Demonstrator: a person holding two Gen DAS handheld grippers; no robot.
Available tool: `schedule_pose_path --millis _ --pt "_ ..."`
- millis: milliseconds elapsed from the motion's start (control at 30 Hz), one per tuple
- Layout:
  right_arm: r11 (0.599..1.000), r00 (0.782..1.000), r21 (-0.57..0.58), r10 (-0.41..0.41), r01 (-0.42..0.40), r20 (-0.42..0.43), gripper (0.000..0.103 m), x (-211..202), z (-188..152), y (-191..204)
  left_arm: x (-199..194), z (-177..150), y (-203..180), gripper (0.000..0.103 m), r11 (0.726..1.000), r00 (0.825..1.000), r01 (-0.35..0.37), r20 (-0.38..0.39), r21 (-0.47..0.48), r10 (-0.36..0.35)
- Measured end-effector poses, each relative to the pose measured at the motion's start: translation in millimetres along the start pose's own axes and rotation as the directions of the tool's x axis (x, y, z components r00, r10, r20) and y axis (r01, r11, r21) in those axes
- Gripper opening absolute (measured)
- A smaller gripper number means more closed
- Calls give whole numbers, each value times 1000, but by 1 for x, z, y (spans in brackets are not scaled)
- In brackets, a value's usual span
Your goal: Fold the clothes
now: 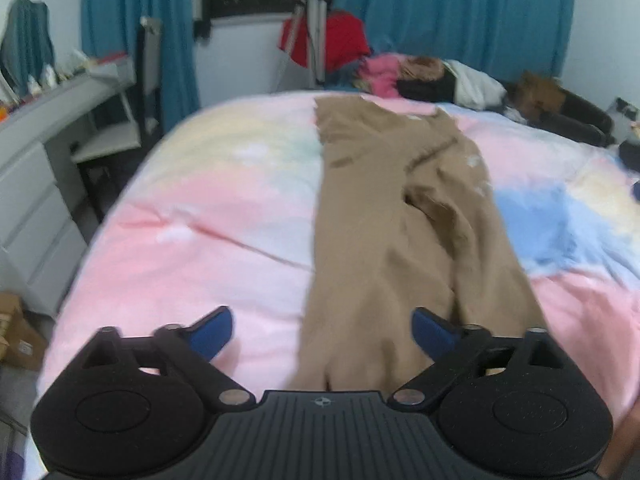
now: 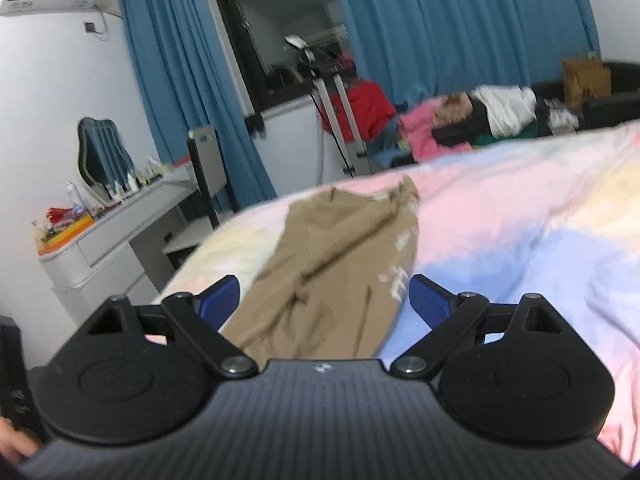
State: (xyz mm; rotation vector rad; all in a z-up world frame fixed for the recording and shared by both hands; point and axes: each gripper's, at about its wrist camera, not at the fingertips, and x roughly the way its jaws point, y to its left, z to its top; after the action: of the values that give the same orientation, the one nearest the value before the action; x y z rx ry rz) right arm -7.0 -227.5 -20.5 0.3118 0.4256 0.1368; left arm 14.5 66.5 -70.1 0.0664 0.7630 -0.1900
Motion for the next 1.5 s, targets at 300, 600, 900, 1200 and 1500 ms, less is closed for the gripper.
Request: schedule_pose_path --millis 300,600,900,1200,1500 --pt "989 994 146 39 -25 -98 93 4 -16 -24 -22 -17 9 84 999 996 36 -75 -34 -38" --pt "972 987 233 63 -27 -148 93 15 -28 -34 -4 -22 39 79 980 986 -67 -161 -186 37" --pt "977 989 213 29 2 -143 93 19 -30 -30 10 -27 33 28 990 975 -66 -217 -126 37" --pt "986 971 153 -36 73 -235 93 38 -42 -25 -46 -24 -3 6 994 998 45 35 101 -49" --pt "977 962 202 -12 70 -273 93 41 -47 -30 -65 -27 -56 7 891 942 309 20 332 -334"
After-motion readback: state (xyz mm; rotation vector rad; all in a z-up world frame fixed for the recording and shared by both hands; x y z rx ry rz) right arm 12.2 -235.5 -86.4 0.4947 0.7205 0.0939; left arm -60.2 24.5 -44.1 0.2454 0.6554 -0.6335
